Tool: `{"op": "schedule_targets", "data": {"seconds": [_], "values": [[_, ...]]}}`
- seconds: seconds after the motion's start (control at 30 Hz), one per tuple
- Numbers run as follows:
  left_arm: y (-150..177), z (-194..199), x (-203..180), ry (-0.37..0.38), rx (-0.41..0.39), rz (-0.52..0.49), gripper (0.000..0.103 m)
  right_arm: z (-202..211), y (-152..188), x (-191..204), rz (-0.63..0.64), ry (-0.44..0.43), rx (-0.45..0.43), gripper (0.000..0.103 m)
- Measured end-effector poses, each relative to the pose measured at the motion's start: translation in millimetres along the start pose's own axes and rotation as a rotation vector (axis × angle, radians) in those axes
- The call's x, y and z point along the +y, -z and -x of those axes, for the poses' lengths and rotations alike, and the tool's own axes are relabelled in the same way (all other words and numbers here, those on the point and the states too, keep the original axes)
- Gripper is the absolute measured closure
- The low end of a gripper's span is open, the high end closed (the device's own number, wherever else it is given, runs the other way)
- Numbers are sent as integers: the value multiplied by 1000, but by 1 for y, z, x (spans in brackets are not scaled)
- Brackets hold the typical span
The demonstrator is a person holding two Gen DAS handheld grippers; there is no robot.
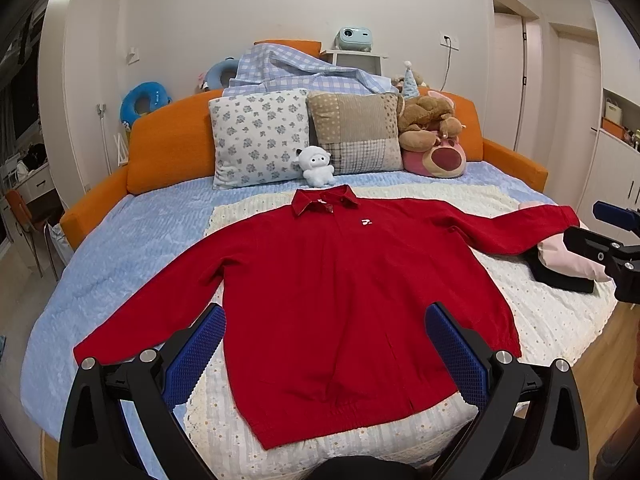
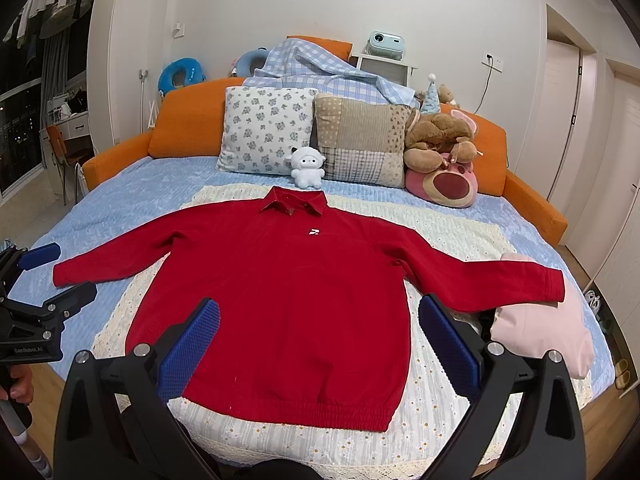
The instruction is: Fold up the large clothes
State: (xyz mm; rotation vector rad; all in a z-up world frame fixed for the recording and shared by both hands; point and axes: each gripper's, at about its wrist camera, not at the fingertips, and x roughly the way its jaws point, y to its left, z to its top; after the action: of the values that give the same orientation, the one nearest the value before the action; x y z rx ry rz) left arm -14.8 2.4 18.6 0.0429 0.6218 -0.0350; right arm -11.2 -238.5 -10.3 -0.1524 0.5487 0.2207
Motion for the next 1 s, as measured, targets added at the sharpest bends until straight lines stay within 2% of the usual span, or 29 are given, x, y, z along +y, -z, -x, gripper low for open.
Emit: {"op": "schedule_targets", "data": {"seconds": [0.33, 0.6, 0.73, 0.83, 1.0], "values": [[-2, -3, 5, -4, 8, 23, 2, 0, 1, 1, 2, -2, 3, 4], [-2, -13, 34, -19, 16, 88, 2, -16, -6, 16, 14, -17, 16, 4], [5, -19, 61, -41, 12, 131, 2, -26, -14, 21, 6, -61, -23, 5], [10, -25, 85, -71, 7, 182, 2, -31, -19, 31, 22, -102, -98, 5], [24, -47, 144, -79, 43, 340, 2, -54, -29, 55, 53, -126, -98, 5]]}}
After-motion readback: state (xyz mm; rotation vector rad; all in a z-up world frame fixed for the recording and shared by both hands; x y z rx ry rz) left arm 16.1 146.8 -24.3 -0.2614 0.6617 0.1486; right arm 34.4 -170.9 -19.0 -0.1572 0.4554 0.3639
